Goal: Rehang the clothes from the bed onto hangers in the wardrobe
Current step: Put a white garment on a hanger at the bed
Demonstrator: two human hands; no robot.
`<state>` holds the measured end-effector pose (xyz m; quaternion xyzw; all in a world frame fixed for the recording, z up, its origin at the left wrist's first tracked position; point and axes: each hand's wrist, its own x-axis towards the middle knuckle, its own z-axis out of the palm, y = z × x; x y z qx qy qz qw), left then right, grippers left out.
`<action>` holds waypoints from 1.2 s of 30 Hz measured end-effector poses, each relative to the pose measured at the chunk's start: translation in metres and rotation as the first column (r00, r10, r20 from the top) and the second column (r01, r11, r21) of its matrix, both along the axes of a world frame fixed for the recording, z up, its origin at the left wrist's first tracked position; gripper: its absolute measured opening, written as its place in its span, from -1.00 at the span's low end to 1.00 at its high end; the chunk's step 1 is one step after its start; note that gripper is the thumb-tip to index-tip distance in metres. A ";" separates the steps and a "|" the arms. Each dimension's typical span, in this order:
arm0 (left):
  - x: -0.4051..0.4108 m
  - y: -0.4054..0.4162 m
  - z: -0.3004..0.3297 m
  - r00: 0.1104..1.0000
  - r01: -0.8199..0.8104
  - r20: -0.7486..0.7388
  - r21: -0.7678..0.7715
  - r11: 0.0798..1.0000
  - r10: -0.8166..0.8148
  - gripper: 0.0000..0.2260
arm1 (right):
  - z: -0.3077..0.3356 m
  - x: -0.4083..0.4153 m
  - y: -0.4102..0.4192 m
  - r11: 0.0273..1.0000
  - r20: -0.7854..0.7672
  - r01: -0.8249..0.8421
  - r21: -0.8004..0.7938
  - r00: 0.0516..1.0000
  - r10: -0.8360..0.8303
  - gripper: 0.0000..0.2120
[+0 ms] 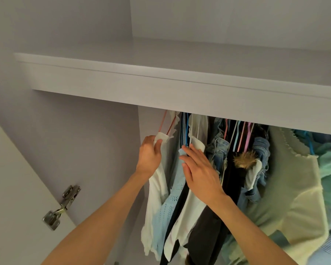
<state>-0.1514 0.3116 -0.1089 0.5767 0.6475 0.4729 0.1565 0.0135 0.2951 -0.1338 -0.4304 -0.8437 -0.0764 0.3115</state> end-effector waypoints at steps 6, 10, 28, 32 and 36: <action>-0.009 -0.018 0.023 1.000 -0.008 0.006 0.111 0.994 0.008 -0.81 | -0.001 -0.006 0.002 0.998 -0.067 -0.034 -0.060 0.997 0.030 -0.61; -0.017 -0.054 0.008 0.999 0.007 -0.041 0.124 0.992 -0.002 -0.82 | 0.004 -0.020 0.000 0.993 -0.167 -0.040 -0.113 0.986 0.021 -0.56; -0.060 -0.239 -0.049 0.980 0.006 -0.196 -0.002 1.000 -0.006 -0.66 | 0.044 -0.137 -0.097 0.364 -0.621 -0.506 -0.782 0.686 -0.379 -0.85; -0.073 -0.280 -0.056 0.978 -0.125 -0.174 -0.062 0.990 0.112 -0.65 | 0.015 -0.121 -0.125 0.328 -0.439 -0.341 -0.881 0.848 -0.298 -0.77; -0.083 -0.307 -0.072 0.963 -0.137 -0.253 -0.161 0.977 0.094 -0.81 | -0.002 -0.098 -0.146 0.345 -0.248 -0.164 -0.924 0.945 -0.214 -0.66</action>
